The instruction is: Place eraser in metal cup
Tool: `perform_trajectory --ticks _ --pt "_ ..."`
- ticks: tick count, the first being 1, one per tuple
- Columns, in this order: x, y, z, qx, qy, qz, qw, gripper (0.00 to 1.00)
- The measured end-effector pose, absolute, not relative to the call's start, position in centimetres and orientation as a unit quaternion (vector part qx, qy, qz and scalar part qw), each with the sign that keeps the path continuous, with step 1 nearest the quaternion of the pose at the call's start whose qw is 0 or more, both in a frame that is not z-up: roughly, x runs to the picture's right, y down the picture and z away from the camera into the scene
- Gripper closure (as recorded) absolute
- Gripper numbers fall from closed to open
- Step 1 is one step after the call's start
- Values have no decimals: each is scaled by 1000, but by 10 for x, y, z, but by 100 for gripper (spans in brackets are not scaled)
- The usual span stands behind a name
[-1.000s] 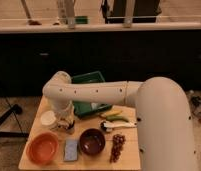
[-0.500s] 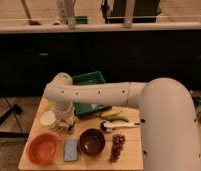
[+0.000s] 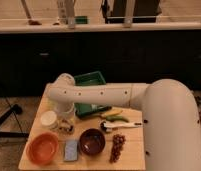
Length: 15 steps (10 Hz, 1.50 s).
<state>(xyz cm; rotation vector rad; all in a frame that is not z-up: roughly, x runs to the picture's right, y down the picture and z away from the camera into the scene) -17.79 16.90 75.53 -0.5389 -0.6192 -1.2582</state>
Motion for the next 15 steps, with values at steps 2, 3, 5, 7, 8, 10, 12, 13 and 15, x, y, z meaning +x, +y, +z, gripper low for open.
perform_trajectory --ticks 2,3,5,7,8,10,12,13,15 --pt "-178 169 756 -245 -285 -572 729 96" --pt "-179 169 757 -245 -287 -572 728 92" --pt "-179 169 758 -245 -291 -570 728 75" --pt "-178 170 759 -247 -295 -566 729 53" --pt "-178 171 759 -248 -295 -566 729 45" --pt "-178 171 760 -248 -296 -566 728 23" --pt "-178 172 759 -249 -296 -566 728 20" --pt "-178 172 759 -249 -296 -566 728 20" --pt "-178 172 759 -250 -296 -565 729 20"
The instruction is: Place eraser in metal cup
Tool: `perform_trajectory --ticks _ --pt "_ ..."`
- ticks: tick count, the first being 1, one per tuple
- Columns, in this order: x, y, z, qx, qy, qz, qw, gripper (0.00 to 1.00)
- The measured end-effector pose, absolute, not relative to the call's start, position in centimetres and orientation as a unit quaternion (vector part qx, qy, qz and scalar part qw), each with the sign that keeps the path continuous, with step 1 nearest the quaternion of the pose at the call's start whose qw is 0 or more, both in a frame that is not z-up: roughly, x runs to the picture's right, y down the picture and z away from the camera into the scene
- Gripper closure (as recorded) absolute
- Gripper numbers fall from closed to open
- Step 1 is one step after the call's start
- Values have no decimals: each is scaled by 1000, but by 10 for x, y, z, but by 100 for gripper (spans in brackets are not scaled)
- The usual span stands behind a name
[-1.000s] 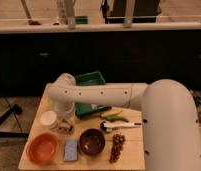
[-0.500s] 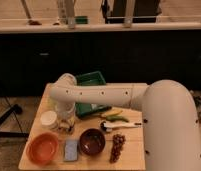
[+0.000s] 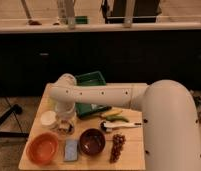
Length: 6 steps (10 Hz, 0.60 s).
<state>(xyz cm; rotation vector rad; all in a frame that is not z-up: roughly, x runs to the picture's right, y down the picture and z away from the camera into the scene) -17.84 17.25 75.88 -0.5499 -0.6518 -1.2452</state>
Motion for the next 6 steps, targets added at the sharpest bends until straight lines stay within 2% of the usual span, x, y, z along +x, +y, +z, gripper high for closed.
perform_trajectory --ticks 6 --pt "-168 161 763 -241 -314 -551 734 20"
